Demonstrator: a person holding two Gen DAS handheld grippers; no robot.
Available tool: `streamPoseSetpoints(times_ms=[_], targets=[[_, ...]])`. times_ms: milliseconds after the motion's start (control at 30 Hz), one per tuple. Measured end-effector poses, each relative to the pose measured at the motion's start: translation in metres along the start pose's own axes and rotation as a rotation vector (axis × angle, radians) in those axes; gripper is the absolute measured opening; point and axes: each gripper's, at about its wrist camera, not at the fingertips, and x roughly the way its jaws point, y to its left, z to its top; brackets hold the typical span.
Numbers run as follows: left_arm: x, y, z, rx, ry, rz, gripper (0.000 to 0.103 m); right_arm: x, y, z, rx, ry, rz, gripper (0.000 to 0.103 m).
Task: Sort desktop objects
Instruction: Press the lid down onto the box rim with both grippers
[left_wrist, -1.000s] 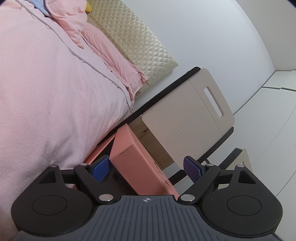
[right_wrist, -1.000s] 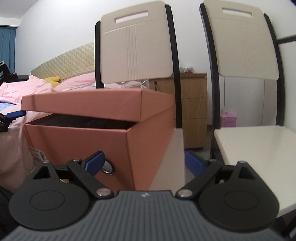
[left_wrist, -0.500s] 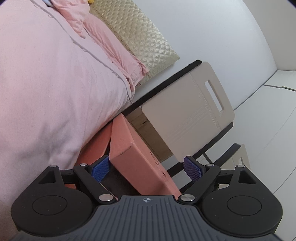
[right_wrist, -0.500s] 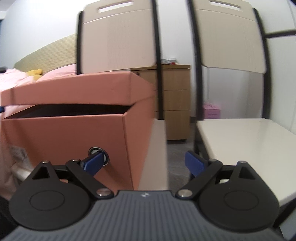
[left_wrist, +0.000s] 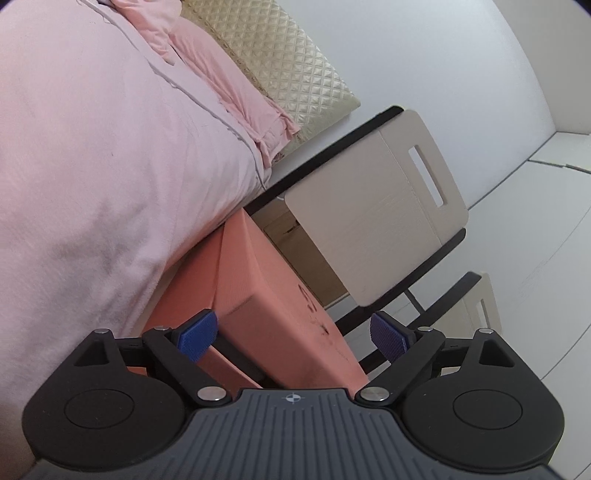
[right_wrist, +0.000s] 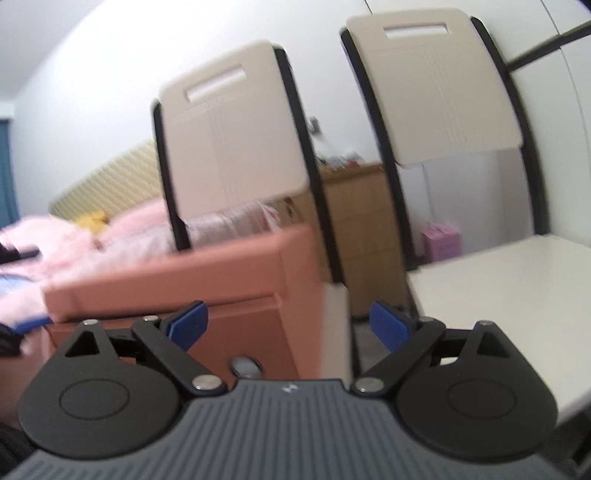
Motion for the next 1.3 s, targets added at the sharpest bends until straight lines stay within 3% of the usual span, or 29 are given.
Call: streamPoseSetpoints(times_ms=[133,300,500,600,733,867,1300], targets=[[-0.008,-0.005,-0.001,0.031,0.009,0.017,0.093,0.012,-0.009,0.022,0.035,-0.001,0.092,0.096],[-0.009,-0.021,-0.004,0.159,-0.04,0.084,0.094,0.029,-0.02,0.032,0.102,0.065,0.124,0.096],[0.026,-0.03,0.004,0.25,-0.031,0.125,0.095,0.064,-0.03,0.047,0.144,0.136,0.175,0.095],[0.05,-0.029,0.0,0.258,0.028,0.14,0.095,0.082,-0.031,0.047,0.145,0.163,0.207,0.089],[0.058,-0.037,-0.009,0.342,0.015,0.174,0.095,0.095,-0.037,0.037,0.209,0.193,0.248,0.071],[0.054,-0.042,-0.016,0.414,0.022,0.178,0.095,0.096,-0.044,0.038,0.257,0.196,0.252,0.062],[0.032,-0.055,-0.037,0.518,0.034,0.161,0.095,0.07,-0.043,0.039,0.19,0.167,0.249,0.061]])
